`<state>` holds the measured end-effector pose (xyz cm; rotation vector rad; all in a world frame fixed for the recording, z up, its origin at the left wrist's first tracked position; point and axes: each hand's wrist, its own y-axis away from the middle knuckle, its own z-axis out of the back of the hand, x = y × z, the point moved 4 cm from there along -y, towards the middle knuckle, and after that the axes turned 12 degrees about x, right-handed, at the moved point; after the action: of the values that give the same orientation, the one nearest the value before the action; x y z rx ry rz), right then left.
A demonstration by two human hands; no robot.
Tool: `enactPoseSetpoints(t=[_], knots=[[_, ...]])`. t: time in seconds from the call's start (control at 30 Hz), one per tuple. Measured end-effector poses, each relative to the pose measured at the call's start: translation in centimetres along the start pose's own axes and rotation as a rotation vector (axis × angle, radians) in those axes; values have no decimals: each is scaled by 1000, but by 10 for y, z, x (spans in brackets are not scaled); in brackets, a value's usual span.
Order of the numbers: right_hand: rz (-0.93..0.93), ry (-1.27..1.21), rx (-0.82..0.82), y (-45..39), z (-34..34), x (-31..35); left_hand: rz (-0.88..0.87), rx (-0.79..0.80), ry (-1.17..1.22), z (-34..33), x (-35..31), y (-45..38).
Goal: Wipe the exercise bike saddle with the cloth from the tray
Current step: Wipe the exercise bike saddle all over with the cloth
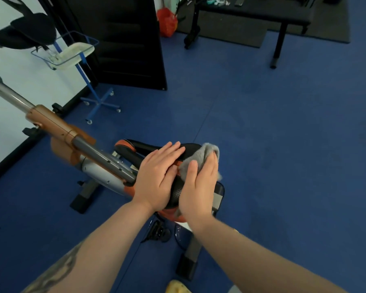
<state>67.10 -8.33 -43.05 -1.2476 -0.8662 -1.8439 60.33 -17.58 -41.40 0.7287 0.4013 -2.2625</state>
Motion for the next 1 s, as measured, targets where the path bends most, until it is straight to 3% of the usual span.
enactPoseSetpoints(t=[0.13, 0.3, 0.43, 0.67, 0.83, 1.0], knots=[[19, 43, 20, -23, 10, 7, 10, -12, 18, 1, -2, 0], [218, 218, 218, 12, 6, -4, 56, -11, 10, 3, -6, 2], [282, 275, 301, -29, 24, -2, 143, -26, -19, 4, -10, 4], [388, 514, 756, -75, 43, 11, 434, -162, -75, -6, -17, 16], [503, 562, 798, -86, 60, 25, 698, -334, 22, -19, -43, 23], [577, 643, 840, -94, 74, 37, 801, -278, -57, -27, -55, 21]])
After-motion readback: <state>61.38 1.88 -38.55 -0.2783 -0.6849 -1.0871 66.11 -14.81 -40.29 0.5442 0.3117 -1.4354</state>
